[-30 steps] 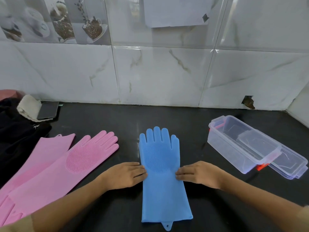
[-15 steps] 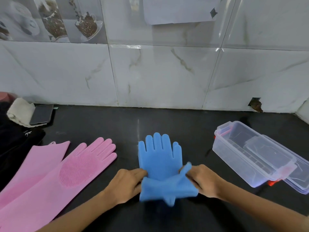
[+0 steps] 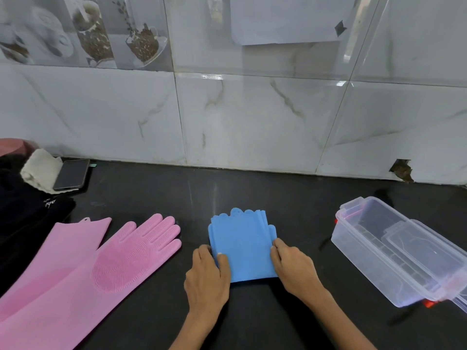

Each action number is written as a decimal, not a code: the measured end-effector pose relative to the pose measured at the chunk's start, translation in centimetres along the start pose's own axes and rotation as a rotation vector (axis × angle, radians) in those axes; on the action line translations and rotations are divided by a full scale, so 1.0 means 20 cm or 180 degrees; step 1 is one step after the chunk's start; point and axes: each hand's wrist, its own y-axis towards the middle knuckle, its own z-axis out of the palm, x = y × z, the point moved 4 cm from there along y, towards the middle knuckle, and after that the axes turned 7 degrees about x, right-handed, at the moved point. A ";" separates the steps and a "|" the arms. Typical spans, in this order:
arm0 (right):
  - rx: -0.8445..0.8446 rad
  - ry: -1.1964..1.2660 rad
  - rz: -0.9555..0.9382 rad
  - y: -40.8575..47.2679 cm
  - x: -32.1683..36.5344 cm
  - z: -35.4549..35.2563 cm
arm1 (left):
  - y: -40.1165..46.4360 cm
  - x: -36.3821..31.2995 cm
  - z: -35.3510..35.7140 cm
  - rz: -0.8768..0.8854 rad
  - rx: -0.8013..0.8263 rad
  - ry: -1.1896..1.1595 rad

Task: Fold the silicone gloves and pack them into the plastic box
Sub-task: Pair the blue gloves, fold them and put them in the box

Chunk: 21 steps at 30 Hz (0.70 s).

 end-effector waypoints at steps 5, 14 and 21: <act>-0.0563 0.0590 0.0558 -0.02 0.01 0.02 | 0.09 -0.06 0.04 -0.0134 0.0300 0.0893; -0.0552 0.0541 0.0991 0.09 0.10 0.04 | 0.17 -0.07 0.09 0.0291 0.0271 0.0926; -0.0346 0.2640 0.0792 0.11 0.08 0.02 | 0.20 -0.12 0.10 -0.0222 0.1073 -0.1479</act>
